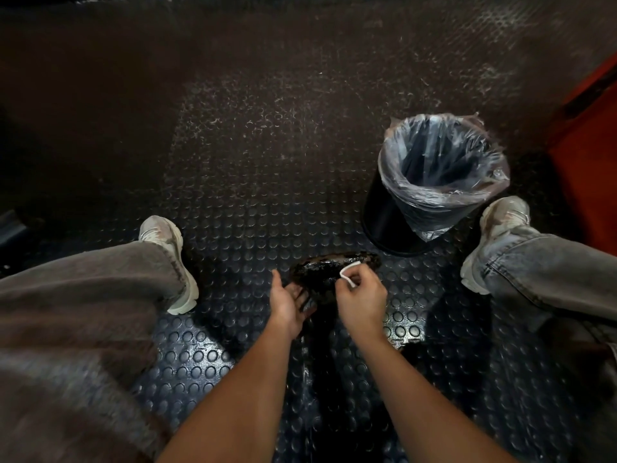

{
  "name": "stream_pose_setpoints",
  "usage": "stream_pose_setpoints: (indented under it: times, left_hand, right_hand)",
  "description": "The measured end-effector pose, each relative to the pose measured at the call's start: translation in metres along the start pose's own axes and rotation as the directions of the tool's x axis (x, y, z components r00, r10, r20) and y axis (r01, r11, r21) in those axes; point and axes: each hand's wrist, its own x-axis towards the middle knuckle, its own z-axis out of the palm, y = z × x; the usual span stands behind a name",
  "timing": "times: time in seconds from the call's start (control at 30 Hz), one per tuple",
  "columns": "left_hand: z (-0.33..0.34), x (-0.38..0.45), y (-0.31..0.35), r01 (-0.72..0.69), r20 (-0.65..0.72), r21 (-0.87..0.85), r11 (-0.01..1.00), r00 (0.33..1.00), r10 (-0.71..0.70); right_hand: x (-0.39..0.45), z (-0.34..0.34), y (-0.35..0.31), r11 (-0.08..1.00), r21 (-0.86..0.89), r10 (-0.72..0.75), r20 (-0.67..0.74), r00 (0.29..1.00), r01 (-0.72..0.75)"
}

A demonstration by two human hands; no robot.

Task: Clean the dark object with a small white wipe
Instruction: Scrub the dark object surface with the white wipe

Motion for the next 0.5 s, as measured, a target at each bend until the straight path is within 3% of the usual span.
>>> stream_pose_setpoints:
  times: [0.13, 0.23, 0.37, 0.5]
  left_hand:
    - [-0.002, 0.003, -0.001, -0.015, -0.015, 0.004, 1.0, 1.0, 0.015]
    - [-0.003, 0.005, -0.001, -0.015, -0.026, 0.009, 1.0, 1.0, 0.015]
    - [-0.001, 0.004, -0.002, -0.004, -0.014, 0.004, 1.0, 1.0, 0.004]
    - [0.001, 0.0, -0.001, 0.007, 0.006, 0.01, 1.0, 1.0, -0.007]
  right_hand:
    - [0.012, -0.005, 0.011, 0.934, 0.178, 0.333, -0.115, 0.936, -0.31]
    - [0.021, -0.011, 0.009, 0.896, 0.275, 0.404, -0.175, 0.898, -0.349]
    - [0.015, -0.01, -0.01, 0.963, 0.206, 0.214, -0.201, 0.956, -0.173]
    - [0.0, 0.001, -0.01, 0.996, 0.022, -0.091, -0.019, 0.996, 0.091]
